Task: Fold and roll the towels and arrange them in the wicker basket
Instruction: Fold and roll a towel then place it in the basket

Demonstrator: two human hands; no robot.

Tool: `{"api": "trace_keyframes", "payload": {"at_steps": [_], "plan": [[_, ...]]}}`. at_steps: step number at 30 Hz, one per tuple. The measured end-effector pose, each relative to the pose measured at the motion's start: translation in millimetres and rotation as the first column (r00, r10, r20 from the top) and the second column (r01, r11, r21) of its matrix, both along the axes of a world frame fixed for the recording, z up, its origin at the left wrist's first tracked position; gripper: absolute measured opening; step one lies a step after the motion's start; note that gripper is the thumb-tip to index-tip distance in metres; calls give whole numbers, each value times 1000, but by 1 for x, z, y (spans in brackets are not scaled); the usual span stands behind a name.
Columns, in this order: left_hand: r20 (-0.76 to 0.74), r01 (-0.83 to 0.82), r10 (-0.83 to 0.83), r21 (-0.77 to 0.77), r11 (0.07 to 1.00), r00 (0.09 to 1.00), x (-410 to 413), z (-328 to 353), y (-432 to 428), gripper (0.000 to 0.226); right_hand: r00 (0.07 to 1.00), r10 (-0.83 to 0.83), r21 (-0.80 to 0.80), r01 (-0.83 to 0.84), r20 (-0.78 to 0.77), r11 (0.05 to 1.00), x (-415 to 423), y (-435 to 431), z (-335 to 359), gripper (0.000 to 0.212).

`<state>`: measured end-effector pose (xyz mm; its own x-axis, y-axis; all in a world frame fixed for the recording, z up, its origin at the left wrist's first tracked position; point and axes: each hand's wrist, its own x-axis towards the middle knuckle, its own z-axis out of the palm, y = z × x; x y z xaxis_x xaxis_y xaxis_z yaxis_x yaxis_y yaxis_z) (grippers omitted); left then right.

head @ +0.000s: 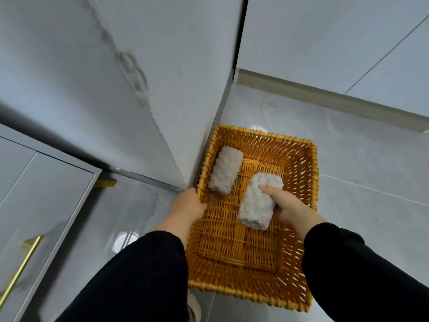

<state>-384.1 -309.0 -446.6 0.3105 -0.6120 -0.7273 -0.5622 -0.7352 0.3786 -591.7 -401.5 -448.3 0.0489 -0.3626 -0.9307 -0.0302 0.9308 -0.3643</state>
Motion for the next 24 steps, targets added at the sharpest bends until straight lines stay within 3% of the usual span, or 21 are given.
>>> {"api": "trace_keyframes", "payload": {"at_steps": [2,4,8,10,12,14,16,18,20,24], "plan": [[110,55,-54,-12,998,992,-4,-3,2,5,998,64,11,-64,9,998,3,5,-3,24],[159,86,-90,36,996,983,-4,-3,1,10,989,144,-21,-144,37,989,8,8,-5,20],[65,129,-143,187,974,988,-7,-2,2,6,890,456,-171,-447,13,878,25,12,-15,24],[26,154,-166,260,953,986,-7,1,2,7,750,661,-192,-652,-25,733,35,13,-20,24],[12,151,-162,309,939,987,-5,6,-4,14,521,849,-204,-844,-93,495,46,13,-28,25],[26,82,-91,236,968,996,-2,7,-13,18,275,941,-183,-953,-196,241,56,14,-35,28],[71,32,-39,90,995,997,-2,7,-22,14,100,958,-141,-988,-269,64,64,16,-44,36],[117,41,-41,6,999,992,-6,6,-29,11,-12,944,-90,-995,-330,-44,65,14,-52,49],[149,49,-46,-19,999,988,-9,6,-32,16,-74,922,-38,-995,-380,-95,62,10,-58,57],[176,52,-48,-17,998,983,-14,1,-31,20,-95,900,-30,-992,-426,-119,49,4,-60,48]]}}
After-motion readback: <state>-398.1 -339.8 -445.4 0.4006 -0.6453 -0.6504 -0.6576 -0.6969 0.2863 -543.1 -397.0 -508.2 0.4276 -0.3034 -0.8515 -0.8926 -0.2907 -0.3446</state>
